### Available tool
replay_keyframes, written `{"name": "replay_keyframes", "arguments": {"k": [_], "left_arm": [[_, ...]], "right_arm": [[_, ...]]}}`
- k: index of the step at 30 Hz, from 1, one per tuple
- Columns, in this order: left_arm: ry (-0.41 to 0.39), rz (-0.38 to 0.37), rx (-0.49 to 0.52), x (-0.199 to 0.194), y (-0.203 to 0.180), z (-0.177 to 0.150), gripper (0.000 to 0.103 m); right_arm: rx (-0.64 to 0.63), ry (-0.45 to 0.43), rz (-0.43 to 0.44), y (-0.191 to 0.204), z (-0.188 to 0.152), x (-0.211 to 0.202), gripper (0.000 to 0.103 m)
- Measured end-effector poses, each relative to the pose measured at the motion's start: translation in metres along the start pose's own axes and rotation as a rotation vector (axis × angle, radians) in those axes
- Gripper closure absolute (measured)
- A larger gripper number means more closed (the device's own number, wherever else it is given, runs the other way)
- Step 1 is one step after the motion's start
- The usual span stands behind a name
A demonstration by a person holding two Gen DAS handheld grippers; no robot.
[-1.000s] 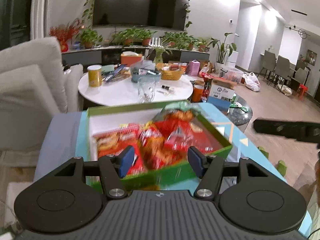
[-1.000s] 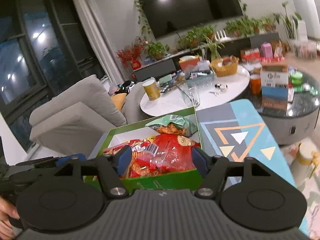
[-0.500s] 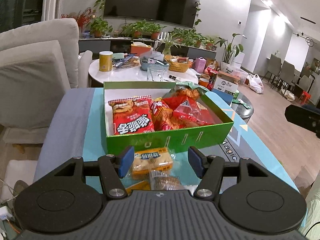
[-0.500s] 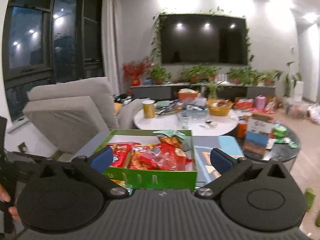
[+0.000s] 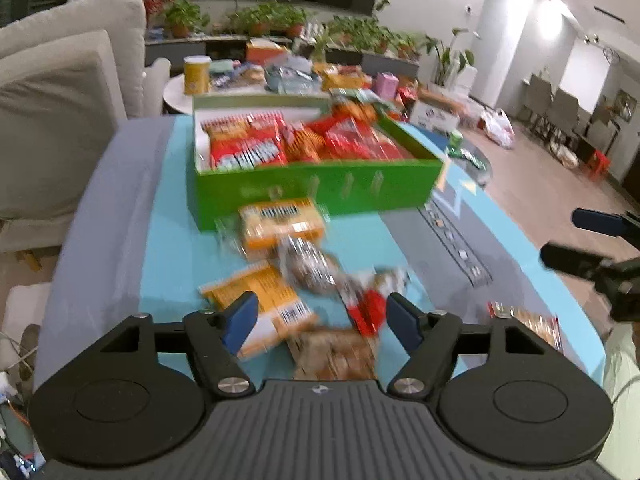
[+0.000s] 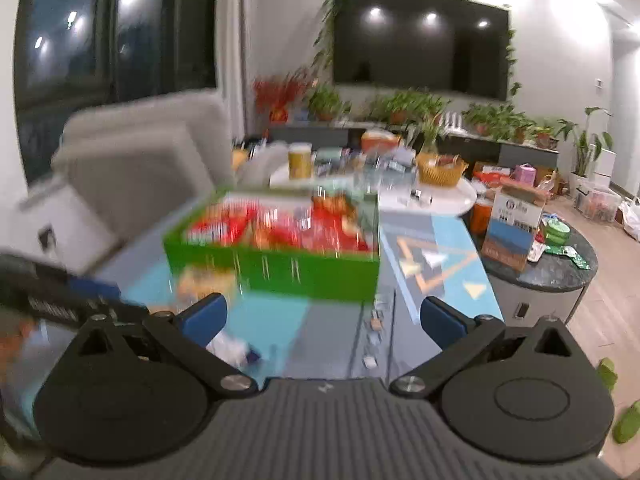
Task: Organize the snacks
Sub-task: 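Grasp the wrapped pastry with the right gripper while the left gripper grasps the brown mushroom-print bag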
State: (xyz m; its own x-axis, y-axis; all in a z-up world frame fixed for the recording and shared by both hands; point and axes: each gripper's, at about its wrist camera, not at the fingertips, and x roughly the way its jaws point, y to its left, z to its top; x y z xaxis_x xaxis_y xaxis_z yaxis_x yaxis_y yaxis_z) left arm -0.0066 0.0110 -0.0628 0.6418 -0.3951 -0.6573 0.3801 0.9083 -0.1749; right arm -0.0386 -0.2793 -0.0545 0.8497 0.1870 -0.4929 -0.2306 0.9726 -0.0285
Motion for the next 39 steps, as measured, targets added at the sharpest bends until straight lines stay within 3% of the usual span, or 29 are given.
{"name": "replay_keyframes", "arguments": {"k": [6,15,28,33,39], "left_arm": [[0.052,-0.009,0.051,0.005,-0.013,-0.018,0.032],[0.096,0.010,0.042,0.018,-0.018,-0.021,0.032],[0.136,0.052,0.055,0.034,-0.024,-0.024,0.032],[0.153,0.079,0.056,0.040,-0.026,-0.025,0.032],[0.145,0.103,0.073,0.042,-0.031,-0.026,0.032]], "right_arm": [[-0.125,0.090,0.089,-0.003,-0.036,0.001,0.043],[-0.059,0.173,0.116,-0.017,-0.058,0.011,0.043],[-0.022,0.254,0.101,-0.026,-0.072,0.028,0.044],[0.001,0.238,0.083,-0.028,-0.070,0.027,0.044],[0.051,0.228,0.063,-0.030,-0.068,0.028,0.055]]}}
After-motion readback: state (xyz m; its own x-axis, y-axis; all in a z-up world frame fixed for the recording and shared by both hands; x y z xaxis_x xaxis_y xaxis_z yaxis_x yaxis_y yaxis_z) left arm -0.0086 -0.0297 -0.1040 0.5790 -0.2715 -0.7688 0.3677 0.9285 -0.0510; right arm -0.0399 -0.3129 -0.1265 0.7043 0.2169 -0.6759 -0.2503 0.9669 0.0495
